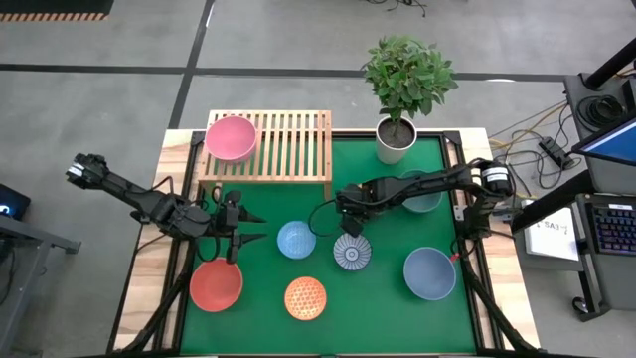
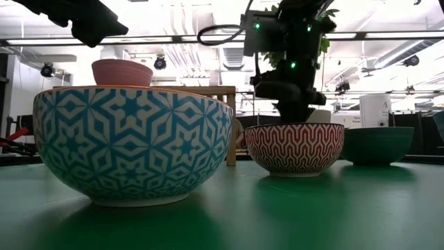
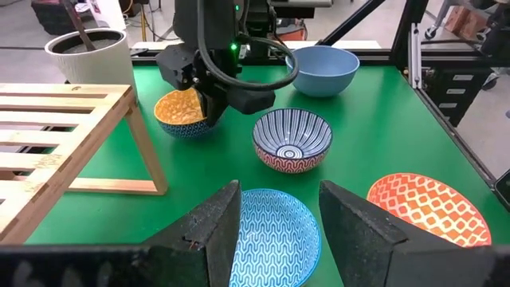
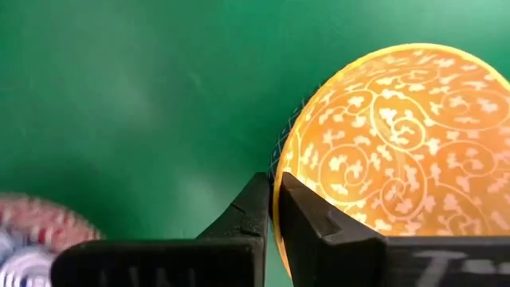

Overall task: Place and stack bowls onto a shelf
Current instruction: Put the yellow patterned bowl on the shelf

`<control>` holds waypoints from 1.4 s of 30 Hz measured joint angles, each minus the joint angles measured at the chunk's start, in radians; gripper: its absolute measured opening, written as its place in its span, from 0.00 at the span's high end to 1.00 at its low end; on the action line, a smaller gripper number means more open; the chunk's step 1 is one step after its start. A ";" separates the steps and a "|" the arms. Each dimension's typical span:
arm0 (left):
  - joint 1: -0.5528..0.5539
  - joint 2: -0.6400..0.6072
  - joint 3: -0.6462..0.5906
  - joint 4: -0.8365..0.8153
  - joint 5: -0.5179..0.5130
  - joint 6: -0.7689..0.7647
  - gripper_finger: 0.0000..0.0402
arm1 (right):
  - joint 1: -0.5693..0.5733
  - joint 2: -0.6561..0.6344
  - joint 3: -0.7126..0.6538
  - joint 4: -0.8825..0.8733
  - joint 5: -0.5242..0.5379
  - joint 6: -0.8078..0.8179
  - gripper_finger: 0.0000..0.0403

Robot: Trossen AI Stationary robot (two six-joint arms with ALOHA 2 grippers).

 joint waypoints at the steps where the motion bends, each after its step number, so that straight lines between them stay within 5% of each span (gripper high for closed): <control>1: 0.000 0.000 0.000 -0.001 -0.002 0.000 0.61 | 0.003 -0.006 0.013 -0.027 -0.001 -0.012 0.97; 14: 0.000 -0.002 0.000 -0.003 -0.024 -0.002 0.61 | 0.066 -0.074 0.152 -0.119 -0.024 -0.133 0.97; 24: 0.000 -0.026 0.034 -0.002 -0.023 0.065 0.61 | 0.150 -0.189 0.278 -0.203 -0.172 -0.302 0.97; 32: 0.000 -0.032 0.037 -0.002 -0.023 0.080 0.61 | 0.173 -0.278 0.288 0.051 -0.156 -0.550 0.97; 42: 0.000 -0.036 0.049 -0.009 -0.022 0.006 0.61 | 0.025 -0.194 0.294 0.355 0.046 -0.828 0.97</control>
